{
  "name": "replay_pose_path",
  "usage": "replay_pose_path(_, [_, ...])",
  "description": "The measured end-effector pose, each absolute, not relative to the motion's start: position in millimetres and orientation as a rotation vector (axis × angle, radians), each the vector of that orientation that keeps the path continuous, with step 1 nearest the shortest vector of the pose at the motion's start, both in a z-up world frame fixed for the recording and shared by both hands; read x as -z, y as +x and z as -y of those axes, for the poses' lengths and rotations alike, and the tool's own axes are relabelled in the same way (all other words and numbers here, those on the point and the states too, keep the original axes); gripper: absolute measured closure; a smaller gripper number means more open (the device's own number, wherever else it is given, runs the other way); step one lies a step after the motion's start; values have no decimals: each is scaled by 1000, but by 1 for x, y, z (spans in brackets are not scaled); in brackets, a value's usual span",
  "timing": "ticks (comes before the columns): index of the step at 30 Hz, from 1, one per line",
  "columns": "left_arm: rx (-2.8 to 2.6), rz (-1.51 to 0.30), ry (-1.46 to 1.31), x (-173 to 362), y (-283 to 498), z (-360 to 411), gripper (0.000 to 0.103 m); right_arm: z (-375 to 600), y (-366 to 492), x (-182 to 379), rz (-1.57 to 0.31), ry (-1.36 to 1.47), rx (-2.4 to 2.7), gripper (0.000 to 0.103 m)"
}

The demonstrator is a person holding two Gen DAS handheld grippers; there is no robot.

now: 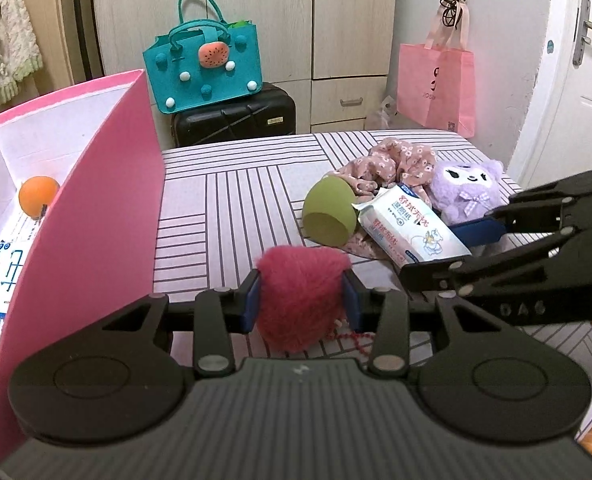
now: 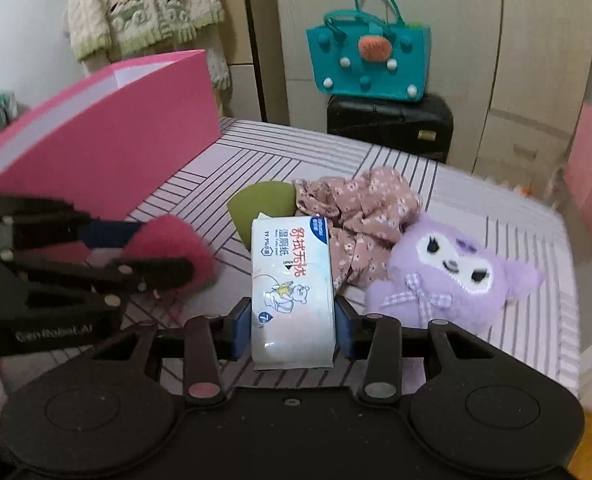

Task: Organize soft objects
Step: 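Carry the pom-pom and wipes packet toward the pink box with both tools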

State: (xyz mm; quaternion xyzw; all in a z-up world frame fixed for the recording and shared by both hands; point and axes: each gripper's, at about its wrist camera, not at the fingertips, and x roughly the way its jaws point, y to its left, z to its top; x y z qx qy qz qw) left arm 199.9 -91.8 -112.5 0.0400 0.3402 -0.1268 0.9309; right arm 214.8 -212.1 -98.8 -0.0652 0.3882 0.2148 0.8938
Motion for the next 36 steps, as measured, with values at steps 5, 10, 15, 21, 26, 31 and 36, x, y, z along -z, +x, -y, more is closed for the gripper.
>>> replay_pose_path(5, [256, -702, 84, 112, 200, 92, 63, 200, 213, 93, -743, -240, -416, 49])
replay_pose_path(10, [254, -714, 77, 112, 203, 93, 61, 194, 208, 91, -706, -309, -393, 45])
replay_pose_path(15, [260, -726, 54, 112, 202, 90, 61, 195, 195, 86, -627, -349, -397, 43])
replay_pose_path(21, [272, -739, 30, 112, 202, 88, 61, 200, 198, 85, -662, -326, -454, 54])
replay_pose_path(26, [271, -737, 41, 111, 201, 90, 61, 198, 206, 90, -685, -328, -471, 54])
replay_pose_path(31, [277, -741, 44, 110, 200, 92, 61, 199, 215, 92, -723, -309, -464, 57])
replay_pose_path(36, [279, -754, 45, 110, 203, 92, 60, 211, 209, 79, -734, -223, -492, 58])
